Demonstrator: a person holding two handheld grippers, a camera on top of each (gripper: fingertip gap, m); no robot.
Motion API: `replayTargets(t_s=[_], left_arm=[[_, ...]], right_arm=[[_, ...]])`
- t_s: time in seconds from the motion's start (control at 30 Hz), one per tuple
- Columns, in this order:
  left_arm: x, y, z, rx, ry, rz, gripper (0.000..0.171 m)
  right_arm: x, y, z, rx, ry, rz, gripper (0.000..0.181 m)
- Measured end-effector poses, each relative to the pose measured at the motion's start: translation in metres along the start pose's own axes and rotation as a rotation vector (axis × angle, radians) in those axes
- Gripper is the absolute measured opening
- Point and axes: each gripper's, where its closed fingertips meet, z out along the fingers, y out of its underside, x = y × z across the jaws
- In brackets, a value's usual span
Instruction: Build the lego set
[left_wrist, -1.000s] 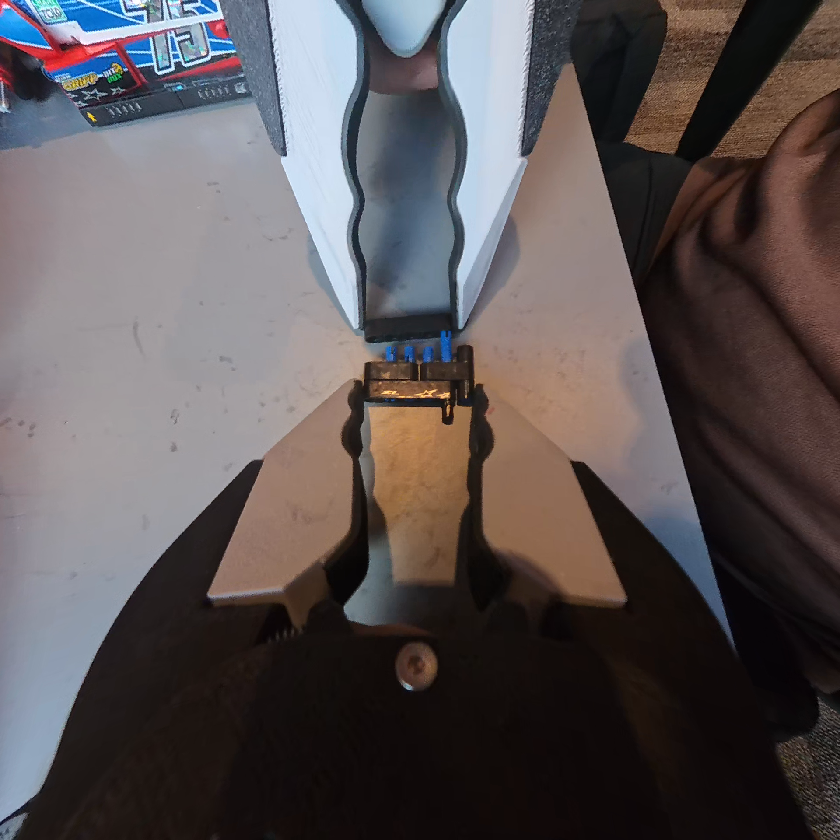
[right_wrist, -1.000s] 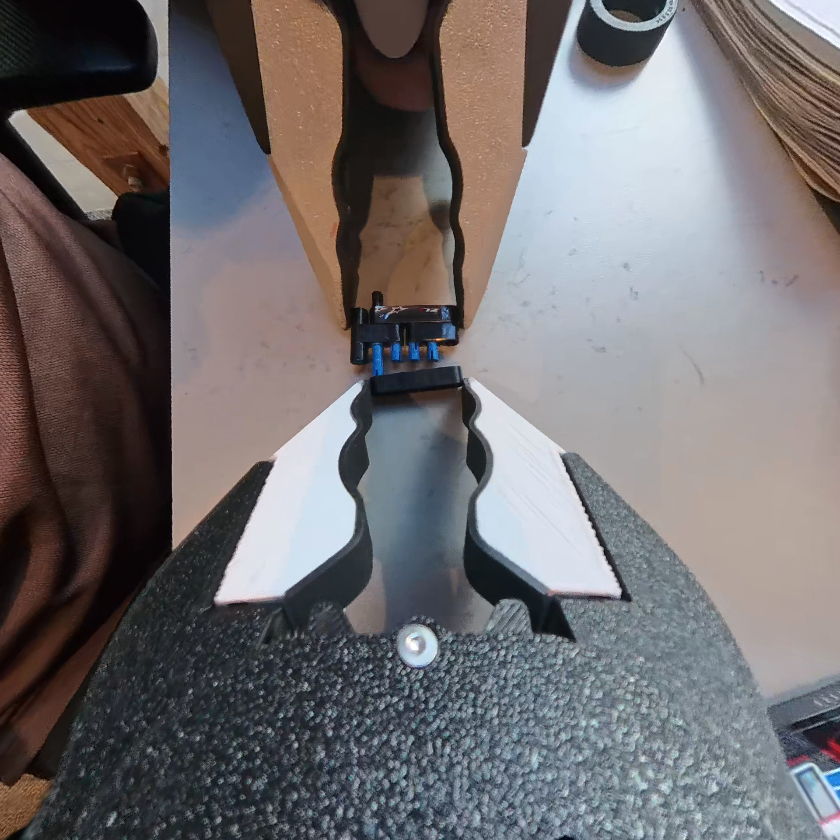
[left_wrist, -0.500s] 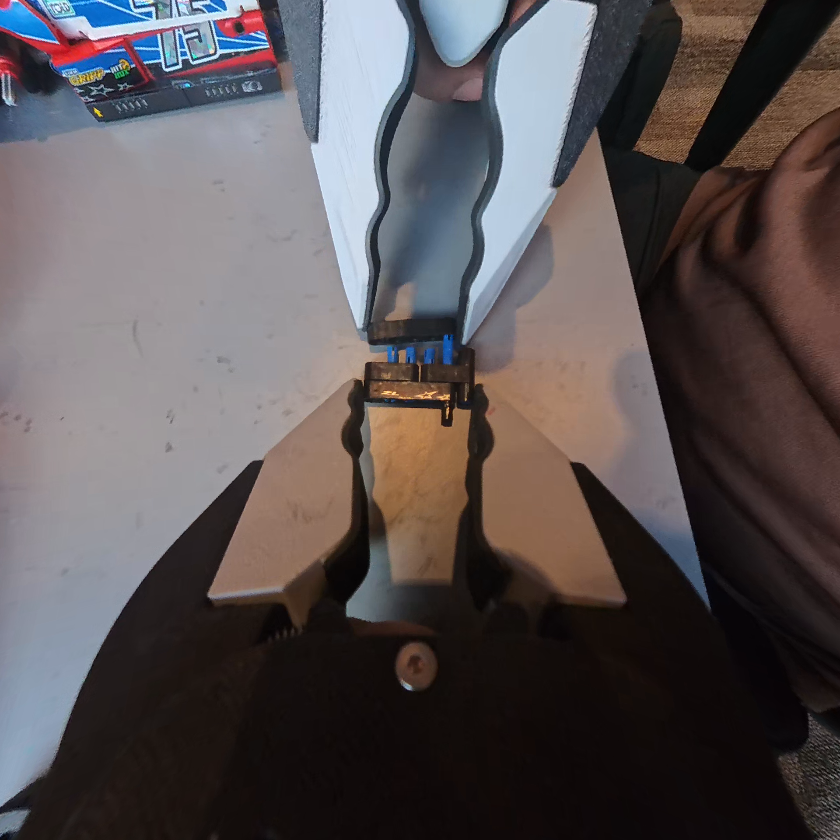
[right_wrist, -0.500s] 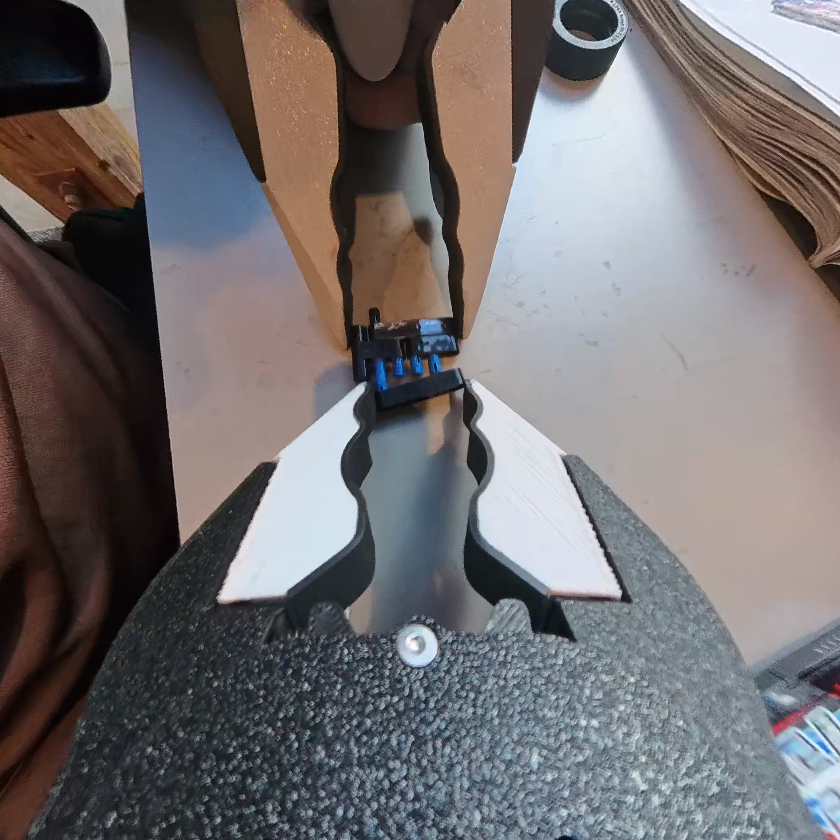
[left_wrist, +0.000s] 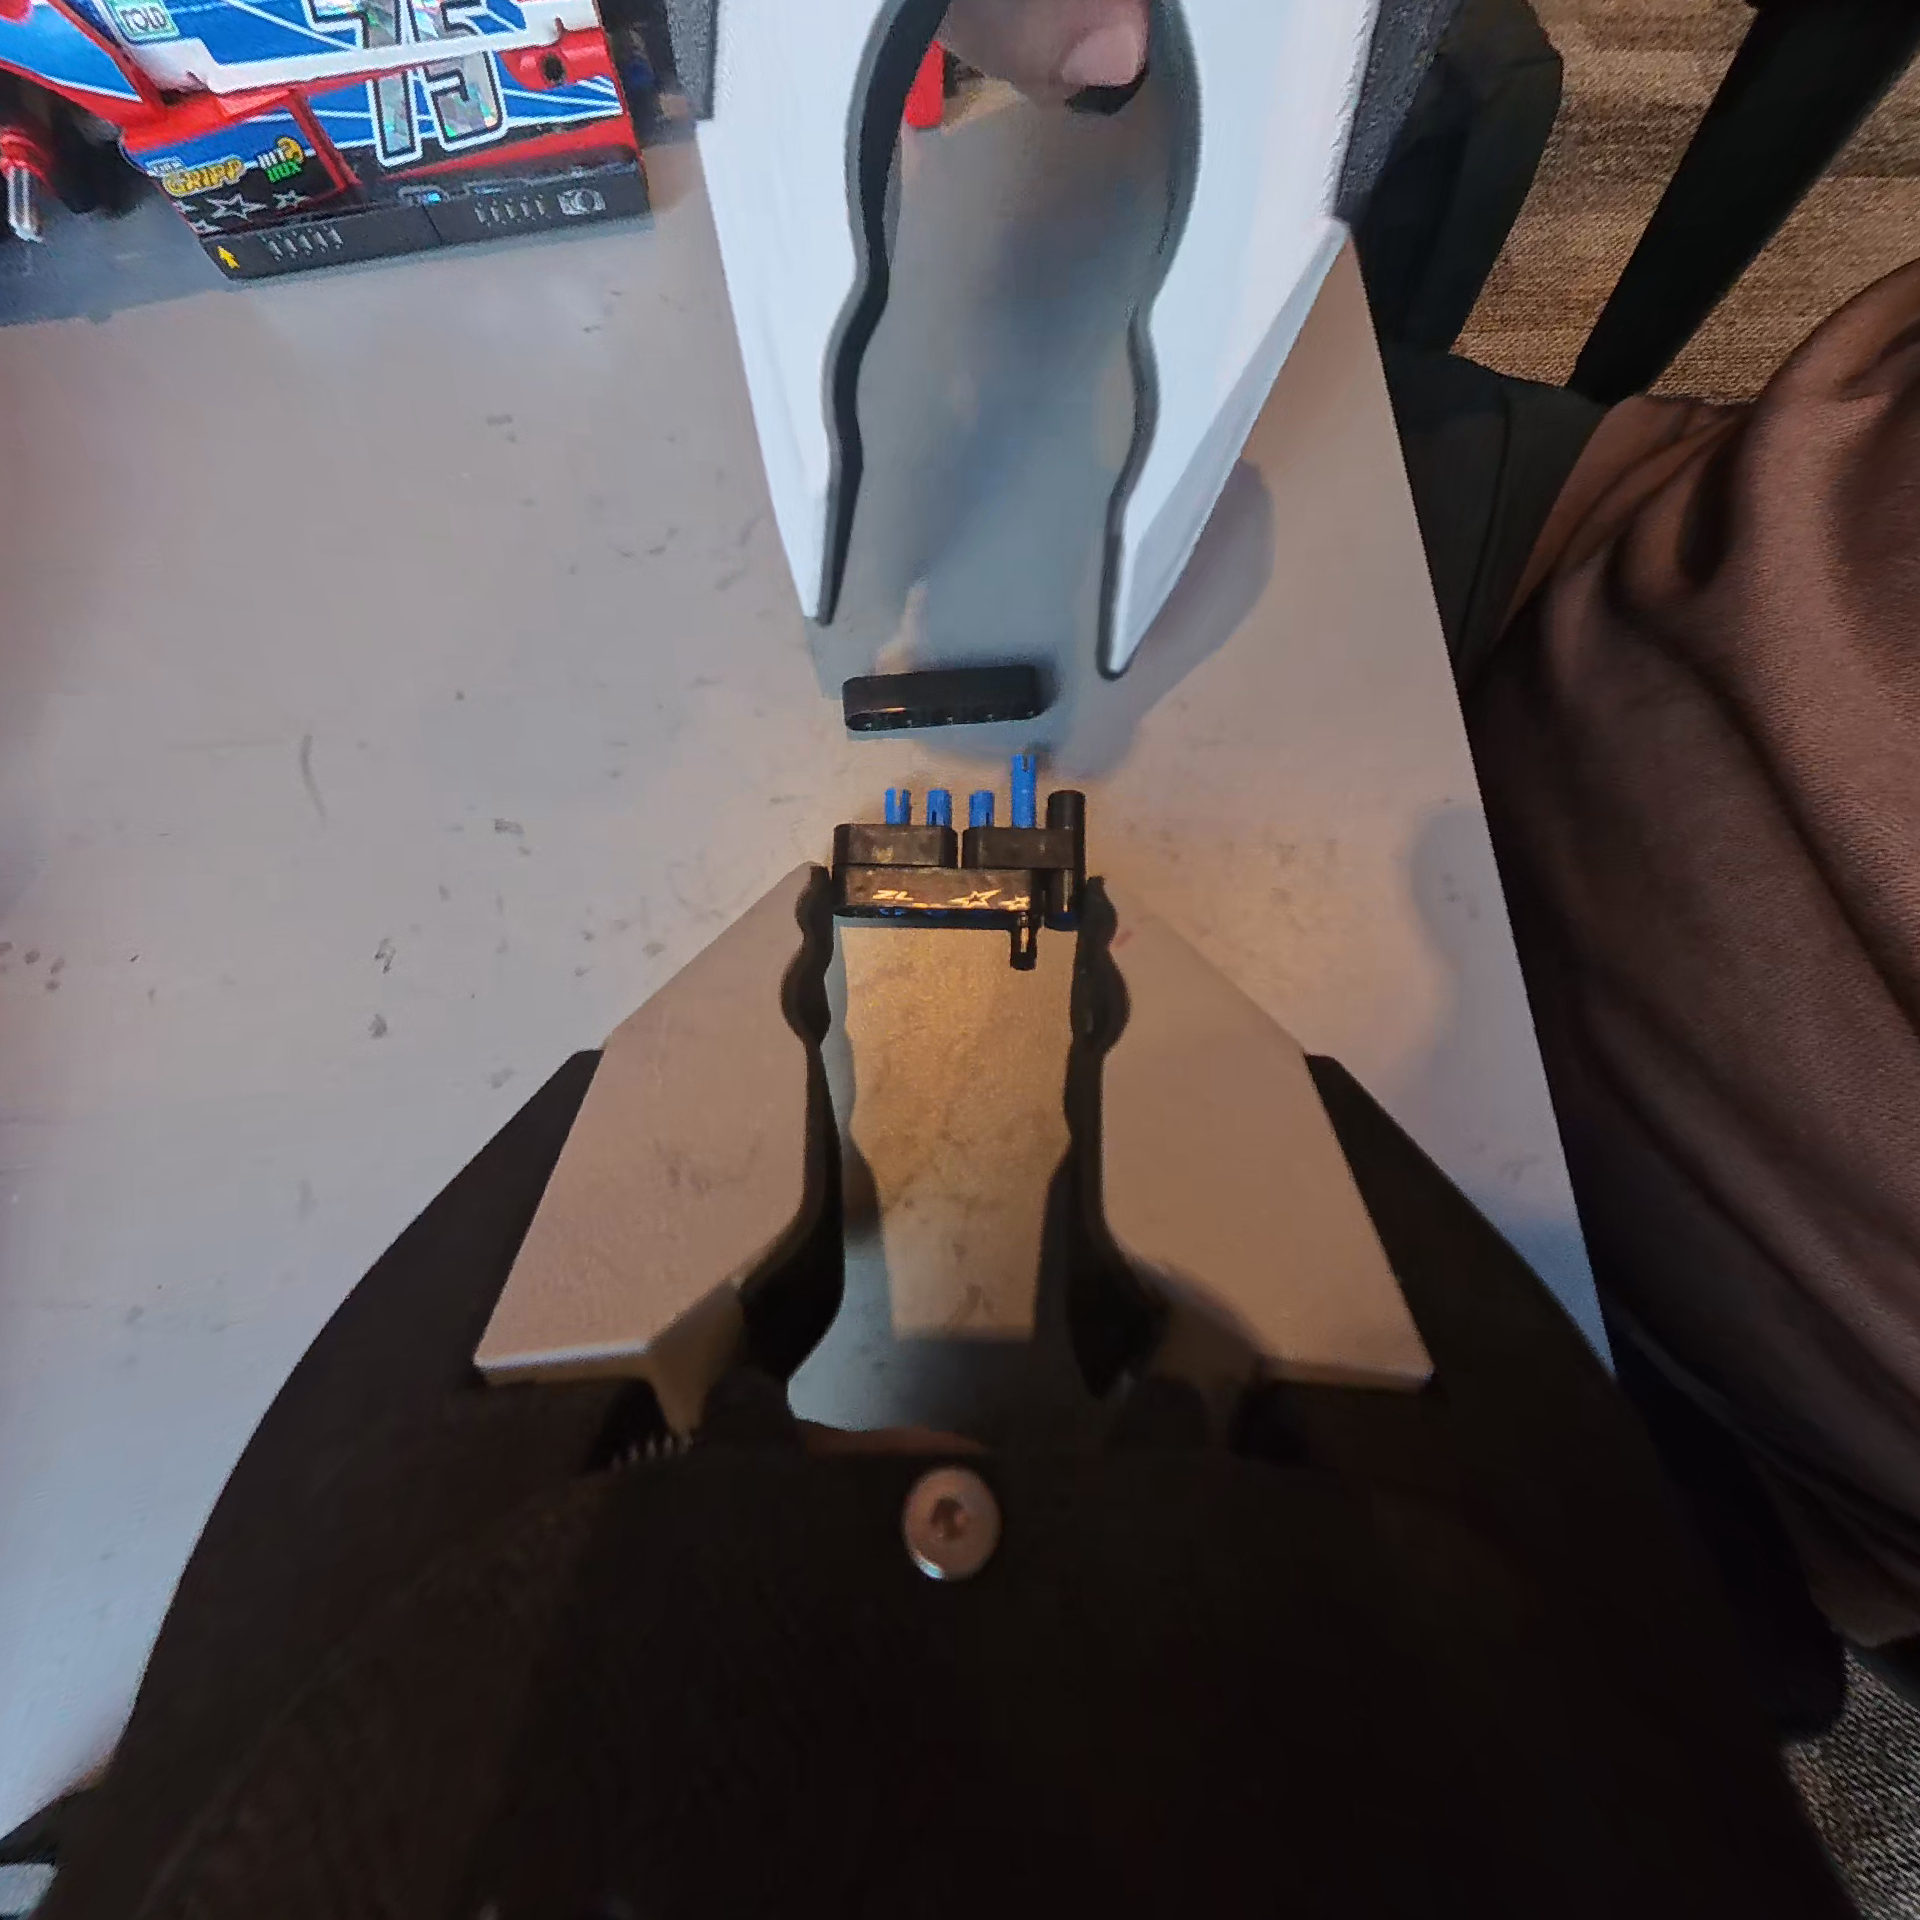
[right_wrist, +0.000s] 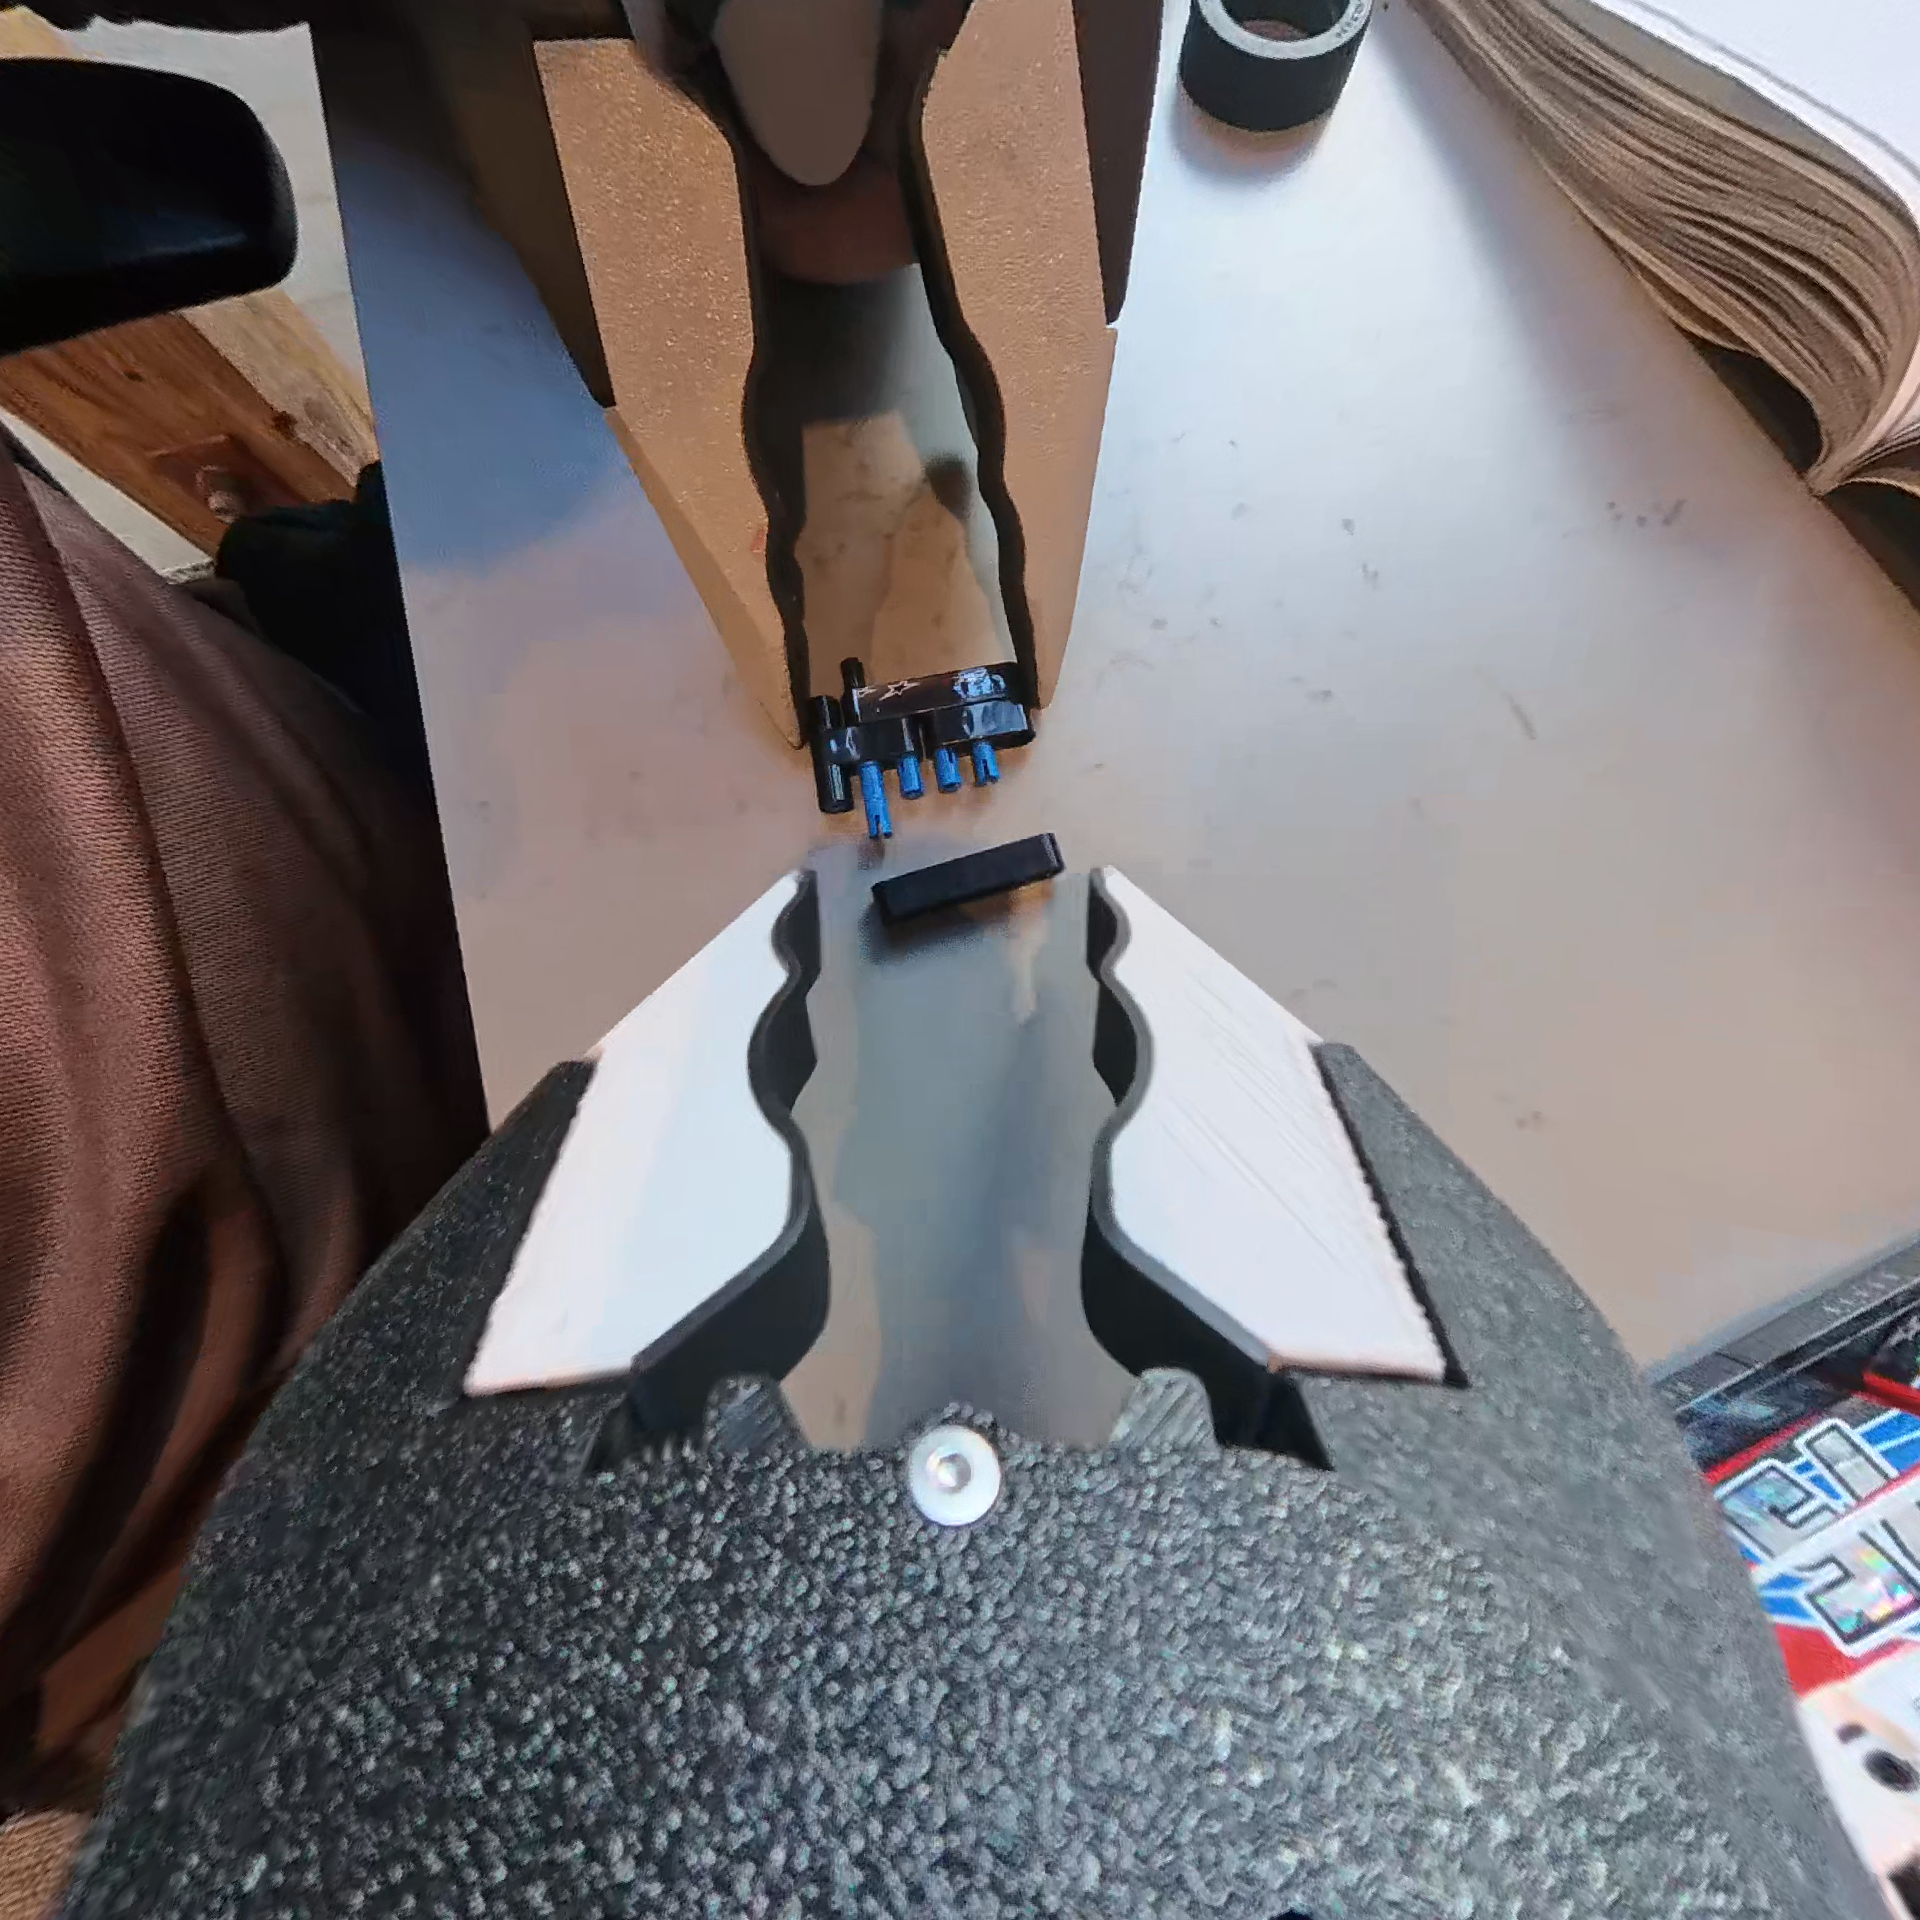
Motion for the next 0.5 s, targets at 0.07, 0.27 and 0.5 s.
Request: replayTargets(t_s=[0.07, 0.27, 0.5], left_arm=[[0.0, 0.0, 0.0, 0.0, -0.001, 0.001, 0.045], [0.0, 0.0, 0.0, 0.0, 0.0, 0.001, 0.045], [0.0, 0.0, 0.0, 0.0, -0.004, 0.005, 0.045]], right_arm=[[0.001, 0.004, 0.0, -0.021, 0.005, 0.008, 0.056], [0.005, 0.018, -0.003, -0.096, 0.013, -0.085, 0.022], [-0.002, 0.009, 0.009, -0.079, -0.103, -0.128, 0.022]])
